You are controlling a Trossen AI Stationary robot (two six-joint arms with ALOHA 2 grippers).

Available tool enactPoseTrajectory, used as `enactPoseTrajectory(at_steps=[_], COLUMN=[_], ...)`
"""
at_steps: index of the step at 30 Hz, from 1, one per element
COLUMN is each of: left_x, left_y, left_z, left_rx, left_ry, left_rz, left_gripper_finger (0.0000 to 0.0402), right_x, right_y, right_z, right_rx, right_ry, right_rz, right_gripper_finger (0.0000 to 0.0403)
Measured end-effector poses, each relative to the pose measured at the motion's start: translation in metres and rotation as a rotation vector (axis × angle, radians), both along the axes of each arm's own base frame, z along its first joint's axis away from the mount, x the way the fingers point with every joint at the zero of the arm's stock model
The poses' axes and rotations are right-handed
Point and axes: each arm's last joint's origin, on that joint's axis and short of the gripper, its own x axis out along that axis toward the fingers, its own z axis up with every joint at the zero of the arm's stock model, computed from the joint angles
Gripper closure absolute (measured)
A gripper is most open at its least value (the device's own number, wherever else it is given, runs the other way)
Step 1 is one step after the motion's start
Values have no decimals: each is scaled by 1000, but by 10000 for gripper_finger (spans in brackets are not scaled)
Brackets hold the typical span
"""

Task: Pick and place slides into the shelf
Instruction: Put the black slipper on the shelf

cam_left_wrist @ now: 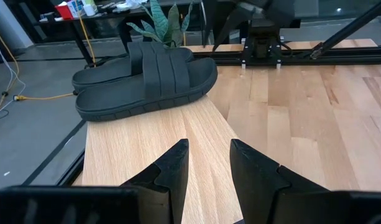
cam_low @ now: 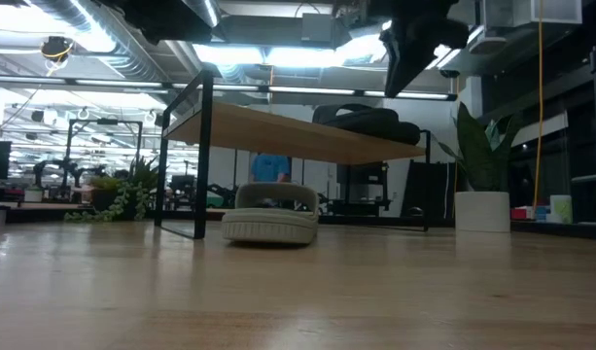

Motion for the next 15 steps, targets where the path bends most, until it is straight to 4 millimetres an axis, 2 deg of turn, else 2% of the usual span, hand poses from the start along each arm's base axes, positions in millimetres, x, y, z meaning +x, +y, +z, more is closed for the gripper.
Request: enactPoseTrajectory(at_steps=[4, 6, 15], left_x=[0, 0, 0], left_y=[0, 0, 0], left_z=[0, 0, 0], left_rx=[0, 0, -1], left_ry=[0, 0, 4], left_rz=[0, 0, 1], left_gripper_finger=[292, 292, 292], right_x=[2, 3, 12], right_y=[7, 8, 9], right_z=[2, 1, -16], right_rx=[120, 180, 190], right_ry=[-30, -43, 33], right_rz=[41, 29, 18], right_gripper_finger=[392, 394, 394])
